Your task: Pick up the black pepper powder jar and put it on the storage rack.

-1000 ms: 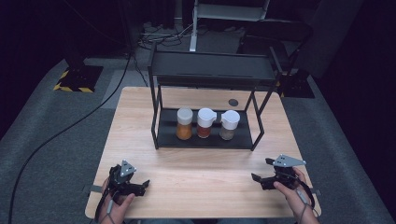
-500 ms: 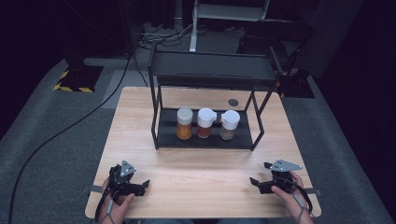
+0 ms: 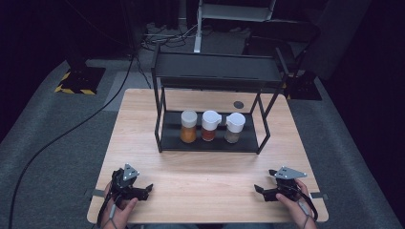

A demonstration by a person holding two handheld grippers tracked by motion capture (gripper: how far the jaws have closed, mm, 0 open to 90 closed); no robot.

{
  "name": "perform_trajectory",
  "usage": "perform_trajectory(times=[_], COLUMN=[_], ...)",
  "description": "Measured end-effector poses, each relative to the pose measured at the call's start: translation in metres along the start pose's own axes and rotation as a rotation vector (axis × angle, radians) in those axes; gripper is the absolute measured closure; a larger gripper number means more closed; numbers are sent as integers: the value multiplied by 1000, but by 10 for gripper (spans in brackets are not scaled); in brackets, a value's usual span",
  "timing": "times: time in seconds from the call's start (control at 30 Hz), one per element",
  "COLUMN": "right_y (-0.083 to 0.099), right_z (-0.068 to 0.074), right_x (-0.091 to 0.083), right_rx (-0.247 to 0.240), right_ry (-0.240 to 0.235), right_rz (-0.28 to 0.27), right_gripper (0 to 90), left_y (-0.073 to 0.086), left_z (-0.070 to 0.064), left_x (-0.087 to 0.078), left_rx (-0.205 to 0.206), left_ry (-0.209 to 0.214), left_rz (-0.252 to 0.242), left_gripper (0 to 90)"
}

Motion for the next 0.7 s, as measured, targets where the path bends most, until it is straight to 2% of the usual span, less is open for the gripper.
perform_trajectory(times=[0.17, 0.27, 0.43, 0.7], right_y=[1, 4, 5, 5], right_z=[2, 3, 3, 3], right_x=[1, 3, 4, 4], right_rx=[-18, -28, -27, -29], right_ry=[9, 6, 23, 21], right_rz=[28, 78, 89, 90], right_gripper=[51, 48, 22, 15], left_y=[0, 0, 0, 0], left_z=[0, 0, 0, 0], left_x=[0, 0, 0, 0], left_rx=[0, 0, -1, -1], left_ry=[0, 0, 0, 0], left_rz=[0, 0, 0, 0], left_gripper=[2, 2, 2, 2])
Point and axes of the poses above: each handheld gripper's, and its own axes: x roughly forward along the jaws, y roughly out of its underside, z roughly to its left, the point moved 5 cm from there along x, roughly forward along the jaws, and after that the axes turned 1 degree about -z, right-handed, at the moved point
